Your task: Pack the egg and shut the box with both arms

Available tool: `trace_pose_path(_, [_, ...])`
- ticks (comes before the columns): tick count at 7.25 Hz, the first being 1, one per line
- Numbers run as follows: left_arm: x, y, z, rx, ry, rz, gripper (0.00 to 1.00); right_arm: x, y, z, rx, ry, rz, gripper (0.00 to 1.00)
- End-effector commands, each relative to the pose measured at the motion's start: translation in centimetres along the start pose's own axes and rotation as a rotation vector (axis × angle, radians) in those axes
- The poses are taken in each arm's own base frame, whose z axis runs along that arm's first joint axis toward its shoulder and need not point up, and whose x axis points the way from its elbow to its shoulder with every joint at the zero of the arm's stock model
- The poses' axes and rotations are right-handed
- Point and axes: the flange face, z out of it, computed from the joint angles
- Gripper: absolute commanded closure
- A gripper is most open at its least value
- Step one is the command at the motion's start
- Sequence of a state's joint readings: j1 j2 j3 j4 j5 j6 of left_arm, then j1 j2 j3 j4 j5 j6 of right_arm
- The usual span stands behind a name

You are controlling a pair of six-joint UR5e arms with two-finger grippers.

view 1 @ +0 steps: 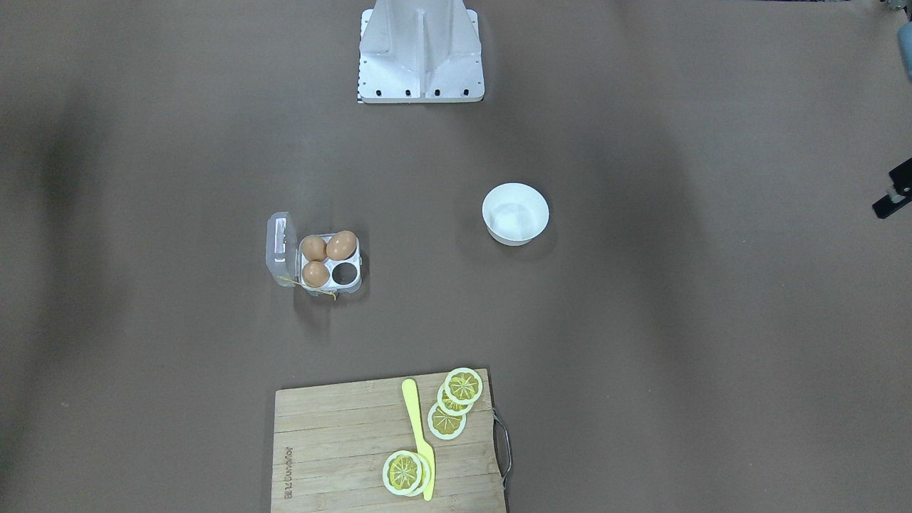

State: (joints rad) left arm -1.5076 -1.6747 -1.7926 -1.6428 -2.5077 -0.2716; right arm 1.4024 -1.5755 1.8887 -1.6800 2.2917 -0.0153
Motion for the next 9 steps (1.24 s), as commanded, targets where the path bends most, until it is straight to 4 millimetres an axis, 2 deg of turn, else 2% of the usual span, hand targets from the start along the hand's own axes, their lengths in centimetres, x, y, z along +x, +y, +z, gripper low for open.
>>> trace_pose_path(1, [-8.0,5.3,1.2,-0.043,-0.041,-0.158,0.03,-0.3,0.0,0.3,-0.006,-0.002,-0.005,0.0])
trace_pose_path(2, [-10.5,5.7,2.0,-0.059,-0.089,-0.204,0.03,-0.4,0.0,0.3,-0.007,-0.004,-0.006,0.0])
trace_pose_path(4, [-16.2,7.0,5.4,-0.123,-0.168,-0.262,0.03,-0.7,0.0,0.2,-0.006,-0.015,-0.009,0.0])
trace_pose_path(6, [-18.4,8.0,6.5,-0.161,-0.161,-0.193,0.03,-1.0,-0.2,0.0,0.001,-0.021,-0.011,0.0])
trace_pose_path(8, [-18.1,7.9,6.3,-0.144,-0.159,-0.176,0.02,-1.6,-0.3,-0.1,0.004,-0.051,-0.02,0.03])
trace_pose_path(9, [-17.9,7.6,6.2,-0.14,-0.158,-0.172,0.02,-2.6,-0.7,-0.7,0.017,-0.09,-0.033,0.49])
